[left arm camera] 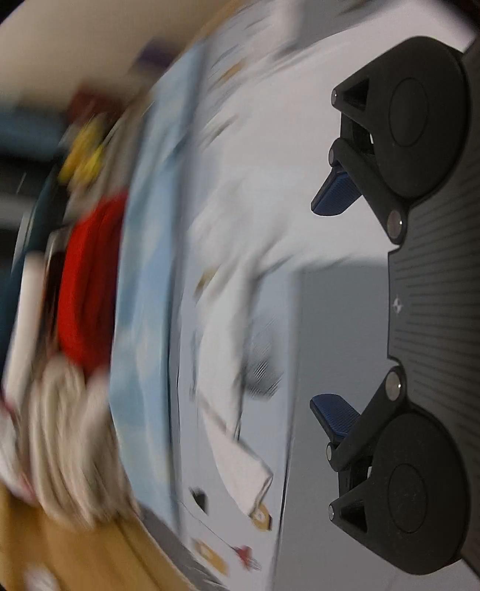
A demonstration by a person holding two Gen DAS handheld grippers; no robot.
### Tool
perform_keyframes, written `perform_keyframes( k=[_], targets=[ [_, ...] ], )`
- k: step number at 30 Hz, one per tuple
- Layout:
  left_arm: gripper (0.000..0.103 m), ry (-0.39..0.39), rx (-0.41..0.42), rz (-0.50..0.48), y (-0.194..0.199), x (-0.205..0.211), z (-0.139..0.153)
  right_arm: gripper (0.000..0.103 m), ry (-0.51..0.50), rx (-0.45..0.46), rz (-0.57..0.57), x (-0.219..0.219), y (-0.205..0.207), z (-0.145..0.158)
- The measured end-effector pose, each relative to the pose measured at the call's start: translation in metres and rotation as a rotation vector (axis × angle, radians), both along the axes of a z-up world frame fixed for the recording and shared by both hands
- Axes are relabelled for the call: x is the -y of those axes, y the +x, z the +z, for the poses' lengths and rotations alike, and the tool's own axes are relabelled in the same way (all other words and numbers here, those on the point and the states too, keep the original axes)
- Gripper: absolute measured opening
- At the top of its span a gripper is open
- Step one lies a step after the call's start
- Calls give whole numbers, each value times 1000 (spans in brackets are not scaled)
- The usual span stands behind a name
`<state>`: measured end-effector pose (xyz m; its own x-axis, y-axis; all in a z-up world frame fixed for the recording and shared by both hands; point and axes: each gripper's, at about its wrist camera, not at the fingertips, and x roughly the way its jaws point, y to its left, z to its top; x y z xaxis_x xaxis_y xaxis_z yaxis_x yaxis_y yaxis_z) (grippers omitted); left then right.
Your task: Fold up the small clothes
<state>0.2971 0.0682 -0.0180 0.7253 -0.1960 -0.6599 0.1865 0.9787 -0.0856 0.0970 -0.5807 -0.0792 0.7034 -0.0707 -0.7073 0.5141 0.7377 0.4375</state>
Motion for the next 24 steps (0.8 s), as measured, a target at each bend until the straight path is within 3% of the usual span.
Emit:
perform_keyframes(
  k=[4,8,9,10,11,12,13,14,18,21,22,24],
  targets=[
    [102,-179,-94,294,117,-7,-42,67,150,-4,-281,60,80,-45],
    [102,-272,-210,418,197,-5,-81,63,14,-83,-357,65,142,-63],
    [101,-301,-246,437,209,-4,-89,55,-62,-116,-356,61,149,-63],
    [94,-326,-282,448,225,1,-96,15,-138,-146,-342,59,160,-64],
    [71,-308,-278,453,232,7,-97,5,-209,-180,-301,56,171,-65],
    [49,-239,-247,455,237,16,-95,5,-237,-194,-274,55,178,-66],
    [5,-126,-231,450,247,27,-94,4,-253,-198,-259,65,184,-66],
    [6,-61,-234,445,252,30,-98,4,-276,-202,-241,68,186,-62],
    [5,69,-182,513,258,11,-98,4,-376,-270,-291,105,185,-59],
    [6,13,-178,512,251,-16,-102,4,-408,-295,-269,117,183,-74],
    [12,6,-171,492,248,-18,-102,4,-454,-304,-233,113,186,-77],
    [33,25,-170,461,245,-12,-99,8,-531,-317,-165,104,189,-78]
  ],
)
